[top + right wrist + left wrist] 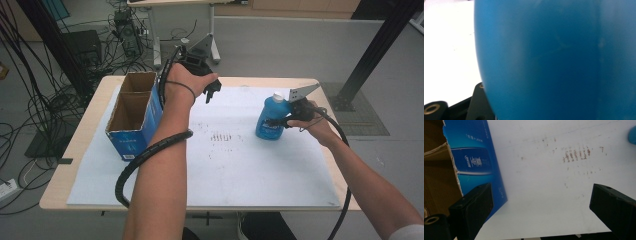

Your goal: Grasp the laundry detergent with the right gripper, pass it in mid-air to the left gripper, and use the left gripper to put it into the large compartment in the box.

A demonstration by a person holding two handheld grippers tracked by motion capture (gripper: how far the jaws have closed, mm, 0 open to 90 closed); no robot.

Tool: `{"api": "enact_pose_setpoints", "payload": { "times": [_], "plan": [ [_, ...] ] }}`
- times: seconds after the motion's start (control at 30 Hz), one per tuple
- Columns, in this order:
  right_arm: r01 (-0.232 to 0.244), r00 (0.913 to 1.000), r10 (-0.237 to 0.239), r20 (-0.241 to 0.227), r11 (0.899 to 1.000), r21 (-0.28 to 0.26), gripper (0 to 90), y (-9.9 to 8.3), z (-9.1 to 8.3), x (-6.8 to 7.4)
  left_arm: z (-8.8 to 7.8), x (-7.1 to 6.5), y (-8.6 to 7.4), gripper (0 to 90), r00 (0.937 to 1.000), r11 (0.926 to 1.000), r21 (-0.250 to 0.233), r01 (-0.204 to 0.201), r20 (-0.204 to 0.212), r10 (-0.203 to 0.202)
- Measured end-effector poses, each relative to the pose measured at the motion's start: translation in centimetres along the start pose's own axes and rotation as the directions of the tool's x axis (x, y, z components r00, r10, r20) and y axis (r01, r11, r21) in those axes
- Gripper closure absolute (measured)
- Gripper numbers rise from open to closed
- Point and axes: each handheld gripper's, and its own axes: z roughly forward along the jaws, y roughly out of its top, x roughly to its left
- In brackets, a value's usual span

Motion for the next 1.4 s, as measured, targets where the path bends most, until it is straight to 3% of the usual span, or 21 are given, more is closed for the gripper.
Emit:
{"api": "enact_pose_setpoints", "payload": {
  "times": [1.4],
  "plan": [
    [-0.010, 0.9999, 0.010, 0.010, 1.000, -0.001, 44.1, 0.00, -0.01, 0.12, -0.20, -0.32, 0.30, 5.8, 0.9999, 0.9999, -0.003, -0.015, 0.003, 0.015]
  ]
}}
